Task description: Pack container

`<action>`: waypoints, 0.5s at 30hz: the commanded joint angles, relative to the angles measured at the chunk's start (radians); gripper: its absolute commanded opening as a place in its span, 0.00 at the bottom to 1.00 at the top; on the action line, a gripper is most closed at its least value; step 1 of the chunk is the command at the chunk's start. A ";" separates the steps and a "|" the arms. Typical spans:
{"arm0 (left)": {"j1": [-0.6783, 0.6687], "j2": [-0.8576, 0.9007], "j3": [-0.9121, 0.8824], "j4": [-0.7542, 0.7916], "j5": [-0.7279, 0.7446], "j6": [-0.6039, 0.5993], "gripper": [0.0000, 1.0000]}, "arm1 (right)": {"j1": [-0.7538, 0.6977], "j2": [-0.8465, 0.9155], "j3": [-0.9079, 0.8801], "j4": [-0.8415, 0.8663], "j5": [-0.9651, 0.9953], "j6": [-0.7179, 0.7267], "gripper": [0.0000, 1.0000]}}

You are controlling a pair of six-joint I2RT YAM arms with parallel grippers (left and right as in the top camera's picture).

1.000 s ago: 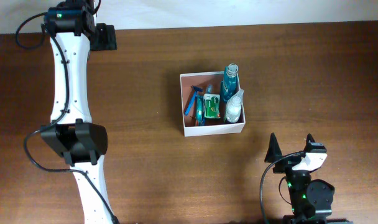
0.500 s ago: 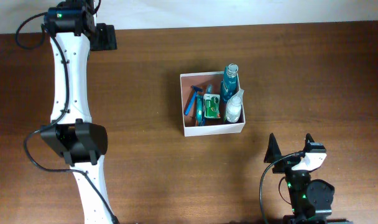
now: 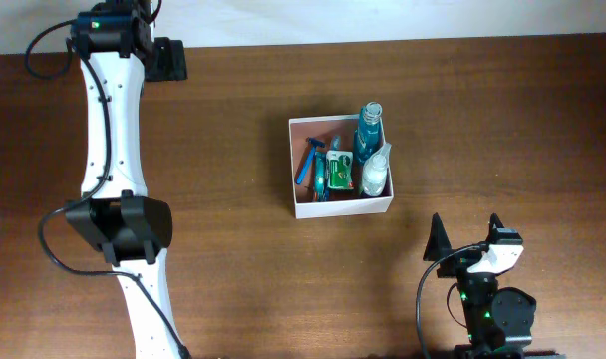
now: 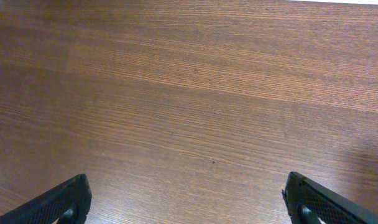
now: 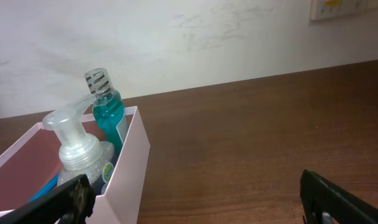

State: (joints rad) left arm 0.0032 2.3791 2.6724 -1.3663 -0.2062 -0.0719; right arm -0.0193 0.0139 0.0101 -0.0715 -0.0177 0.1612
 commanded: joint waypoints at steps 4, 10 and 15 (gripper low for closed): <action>0.003 -0.004 0.012 0.000 0.007 0.005 0.99 | -0.006 -0.011 -0.005 -0.004 -0.016 0.008 0.98; 0.003 -0.004 0.012 0.000 0.007 0.005 1.00 | -0.006 -0.011 -0.005 -0.004 -0.016 0.008 0.98; 0.003 -0.004 0.012 -0.004 0.000 0.010 0.99 | -0.006 -0.011 -0.005 -0.004 -0.016 0.008 0.98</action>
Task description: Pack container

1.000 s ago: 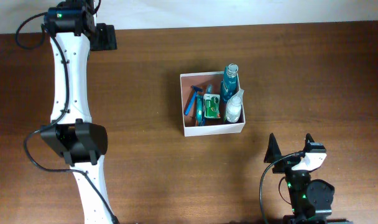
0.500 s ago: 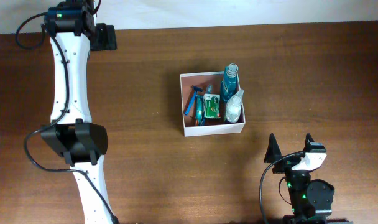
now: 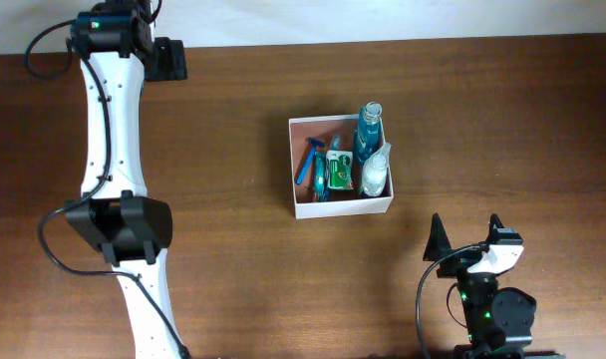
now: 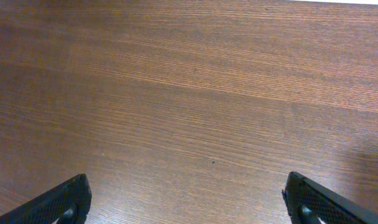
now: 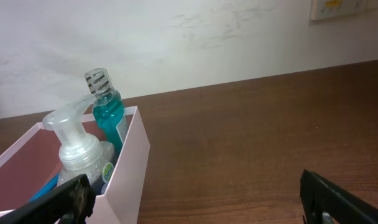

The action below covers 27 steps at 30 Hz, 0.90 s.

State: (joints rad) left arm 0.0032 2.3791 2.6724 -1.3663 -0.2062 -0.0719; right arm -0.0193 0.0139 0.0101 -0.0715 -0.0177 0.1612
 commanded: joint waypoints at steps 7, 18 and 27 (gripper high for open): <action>0.003 -0.004 0.012 -0.027 -0.006 0.014 0.99 | -0.006 -0.011 -0.005 -0.004 -0.016 0.008 0.98; -0.010 -0.148 -0.142 0.032 -0.089 0.092 0.99 | -0.006 -0.011 -0.005 -0.004 -0.016 0.008 0.98; -0.014 -0.624 -0.999 0.650 -0.033 0.087 0.99 | -0.006 -0.011 -0.005 -0.004 -0.016 0.008 0.98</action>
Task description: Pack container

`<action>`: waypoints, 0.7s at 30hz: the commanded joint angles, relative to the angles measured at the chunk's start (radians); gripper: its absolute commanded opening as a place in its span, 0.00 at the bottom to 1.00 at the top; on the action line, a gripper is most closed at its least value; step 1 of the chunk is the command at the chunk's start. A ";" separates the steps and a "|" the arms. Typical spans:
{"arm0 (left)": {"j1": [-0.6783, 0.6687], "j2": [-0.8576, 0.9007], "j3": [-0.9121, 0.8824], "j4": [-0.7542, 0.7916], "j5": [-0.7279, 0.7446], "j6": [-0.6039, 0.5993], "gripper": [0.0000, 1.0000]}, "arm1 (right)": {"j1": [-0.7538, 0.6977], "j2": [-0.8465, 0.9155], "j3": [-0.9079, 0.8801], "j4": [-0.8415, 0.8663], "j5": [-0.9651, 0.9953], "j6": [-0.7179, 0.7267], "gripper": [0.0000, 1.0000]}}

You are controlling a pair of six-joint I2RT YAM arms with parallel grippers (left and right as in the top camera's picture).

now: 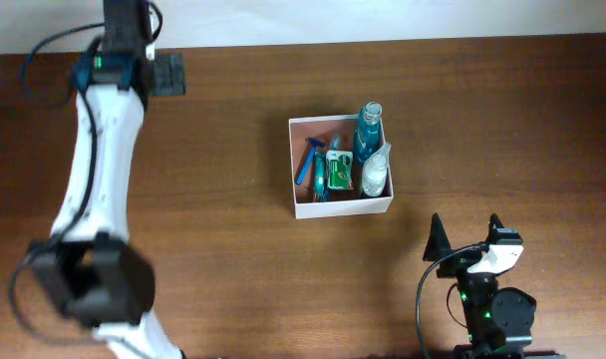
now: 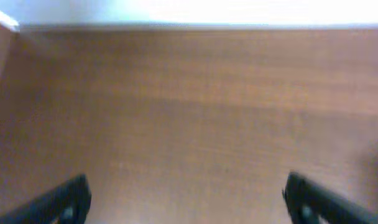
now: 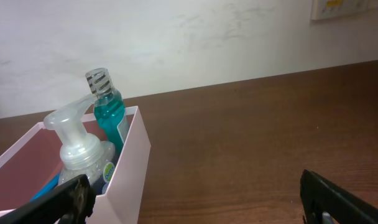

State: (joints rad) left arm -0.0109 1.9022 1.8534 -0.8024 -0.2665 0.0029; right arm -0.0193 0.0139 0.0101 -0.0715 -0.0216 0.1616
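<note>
A white box (image 1: 341, 207) stands mid-table and holds a teal bottle (image 1: 368, 128), a clear pump bottle (image 1: 376, 174), a blue razor (image 1: 309, 160) and a green packet (image 1: 340, 172). My left gripper (image 1: 167, 75) is far off at the back left, open over bare wood; its wrist view is blurred, with the left gripper (image 2: 188, 202) empty. My right gripper (image 1: 465, 237) sits open near the front right. In its wrist view the right gripper (image 3: 192, 199) faces the box (image 3: 130, 167), teal bottle (image 3: 108, 112) and pump bottle (image 3: 77, 149).
The dark wooden table (image 1: 502, 120) ends at a white wall along its far edge (image 2: 176, 26). A wall plate (image 3: 338, 7) shows at the top right of the right wrist view.
My left arm has swung: its elbow now lies lower left in the overhead view, and its wrist view is blurred, showing the table's far edge and wall. The right arm and box are unchanged.
At both earlier moments the left gripper hung open over bare wood at the back left and the right gripper rested open at the front right, the box holding its items. Now the left arm has shifted; the rest stands the same.
</note>
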 commanded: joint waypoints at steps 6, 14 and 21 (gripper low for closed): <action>0.001 -0.465 -0.649 0.400 0.069 -0.011 0.99 | -0.006 -0.011 -0.005 -0.004 -0.012 0.008 0.99; 0.001 -0.822 -1.102 0.671 0.162 -0.014 0.99 | -0.006 -0.011 -0.005 -0.004 -0.013 0.008 0.98; 0.001 -1.113 -1.409 0.866 0.220 -0.009 0.99 | -0.006 -0.011 -0.005 -0.004 -0.013 0.008 0.98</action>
State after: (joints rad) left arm -0.0109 0.8776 0.5304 0.0315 -0.0959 -0.0044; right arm -0.0193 0.0139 0.0101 -0.0719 -0.0216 0.1619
